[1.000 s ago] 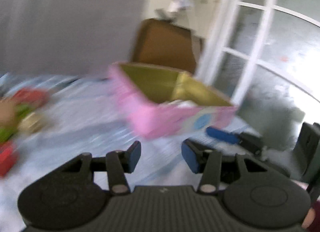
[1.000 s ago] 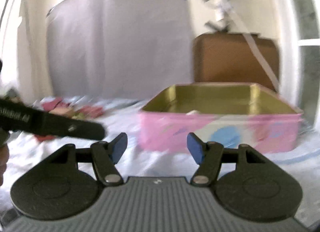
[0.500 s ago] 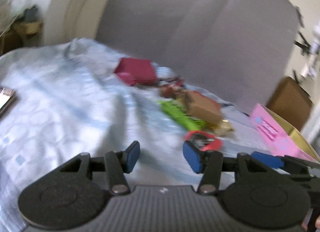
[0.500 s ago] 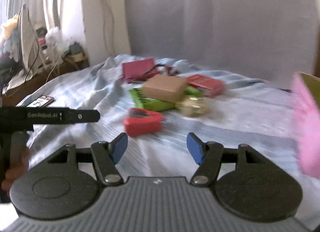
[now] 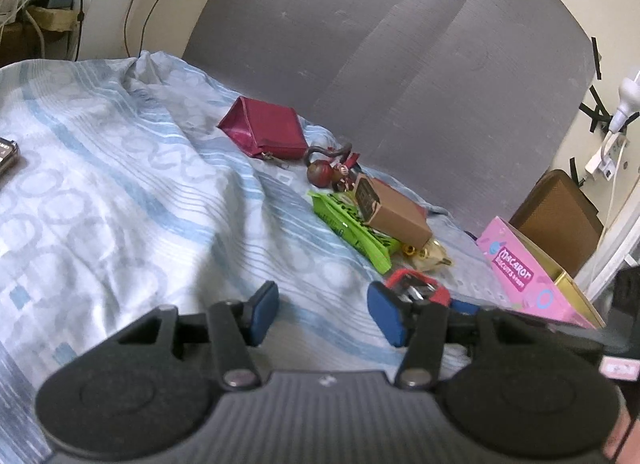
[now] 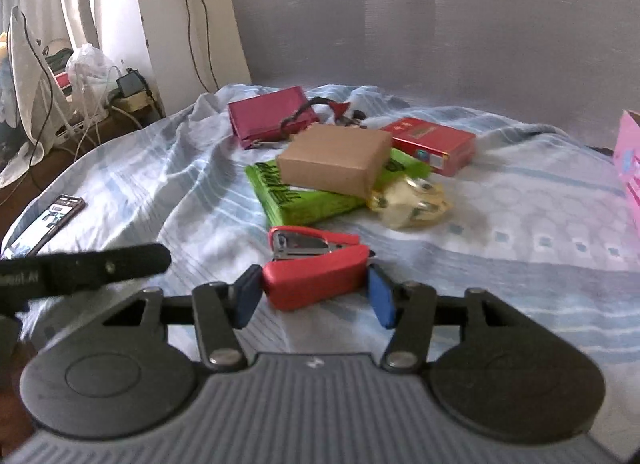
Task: Organize rigid objects
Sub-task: 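Grasp the red stapler with the right gripper, then carry the red stapler into the pink tin and open the right gripper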
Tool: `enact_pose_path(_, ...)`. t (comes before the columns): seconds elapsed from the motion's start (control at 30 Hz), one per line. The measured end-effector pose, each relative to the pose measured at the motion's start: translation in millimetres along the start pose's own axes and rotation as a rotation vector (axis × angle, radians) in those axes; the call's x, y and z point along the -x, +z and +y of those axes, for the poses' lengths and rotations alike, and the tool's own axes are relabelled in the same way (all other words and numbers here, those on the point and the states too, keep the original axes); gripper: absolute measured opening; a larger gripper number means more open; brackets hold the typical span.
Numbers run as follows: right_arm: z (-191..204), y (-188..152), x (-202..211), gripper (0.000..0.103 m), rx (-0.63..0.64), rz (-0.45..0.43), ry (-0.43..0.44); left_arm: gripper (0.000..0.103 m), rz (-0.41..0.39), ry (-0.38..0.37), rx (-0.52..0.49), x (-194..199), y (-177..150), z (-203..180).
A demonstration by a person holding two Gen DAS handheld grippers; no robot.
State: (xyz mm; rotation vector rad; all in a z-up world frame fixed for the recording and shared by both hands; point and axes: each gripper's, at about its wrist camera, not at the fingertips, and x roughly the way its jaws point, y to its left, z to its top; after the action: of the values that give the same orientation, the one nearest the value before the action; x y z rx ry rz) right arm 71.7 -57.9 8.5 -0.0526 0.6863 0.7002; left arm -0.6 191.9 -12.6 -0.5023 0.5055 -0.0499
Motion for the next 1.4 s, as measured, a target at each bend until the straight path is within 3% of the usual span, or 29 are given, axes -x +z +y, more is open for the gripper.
enact_pose_path(0.33,-25,-37,58,0.058,0.050,0.015,0.013,0.056,0.016,0.032,-0.060,-2,-1,-10)
enact_pose_path(0.57,-49,-71,104,0.058,0.041,-0.020,-0.055,0.060,0.043,0.048,-0.136,-7,-5,-31)
enact_pose_path(0.83,-79,-87,129,0.060,-0.058,-0.072,-0.134,0.060,0.142,-0.097,-0.199,-17,-19,-79)
enact_pose_path(1.13,-68,-97,132,0.060,-0.009,-0.083,-0.148,0.054,0.263,-0.371,-0.283,-23,-36,-139)
enact_pose_path(1.27,-70,-94,131,0.060,-0.007,-0.076,-0.145,0.054,0.309,-0.433,-0.344,-34,-47,-166)
enact_pose_path(1.33,-68,-91,128,0.060,-0.008,-0.066,-0.153,0.049,0.335,-0.450,-0.382,-42,-55,-178)
enact_pose_path(1.4,-69,-90,126,0.052,-0.002,-0.063,-0.153,0.047,0.387,-0.456,-0.393,-58,-63,-185)
